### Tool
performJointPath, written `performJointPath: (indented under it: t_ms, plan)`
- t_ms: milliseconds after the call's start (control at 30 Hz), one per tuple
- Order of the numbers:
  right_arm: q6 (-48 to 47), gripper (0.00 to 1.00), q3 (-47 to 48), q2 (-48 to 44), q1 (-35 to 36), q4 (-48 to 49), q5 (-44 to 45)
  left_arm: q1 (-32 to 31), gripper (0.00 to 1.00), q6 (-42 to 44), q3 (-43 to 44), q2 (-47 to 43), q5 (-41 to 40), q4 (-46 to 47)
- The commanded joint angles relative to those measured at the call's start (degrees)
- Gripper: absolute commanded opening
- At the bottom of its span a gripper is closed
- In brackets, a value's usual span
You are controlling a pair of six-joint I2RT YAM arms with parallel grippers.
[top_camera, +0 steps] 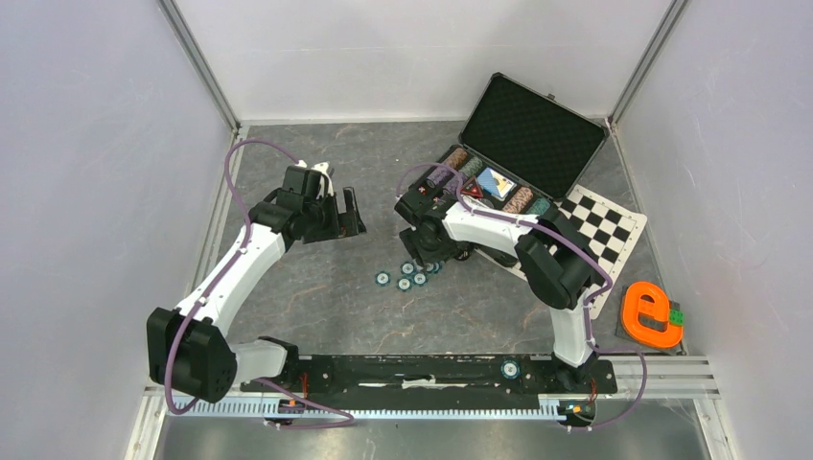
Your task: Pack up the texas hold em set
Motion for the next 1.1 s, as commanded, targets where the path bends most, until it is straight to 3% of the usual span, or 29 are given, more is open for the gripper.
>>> performJointPath:
  t_ms: [0, 433, 733, 1067]
  plan:
    - [-0.14, 0.69, 2.09, -1.80, -0.39, 2.46, -0.78, -0.19, 1.00, 1.12, 1.57, 0.29, 1.15, 0.67]
    - [8.85, 0.73, 4.31, 2.02, -0.42, 1.13, 1.78, -0.19, 1.00, 0.97, 1.13, 0.52, 1.87, 0.71]
    - [16.96, 0.76, -1.40, 1.13, -0.43, 1.67, 2.78, -0.27, 1.00, 0.33, 0.19, -0.32, 2.14, 0.89]
    - [19.08, 0.62, -3.07, 0.74, -1.03, 1.17, 3.35, -0.36, 1.00, 0.50, -0.80, -1.48, 2.01, 0.86]
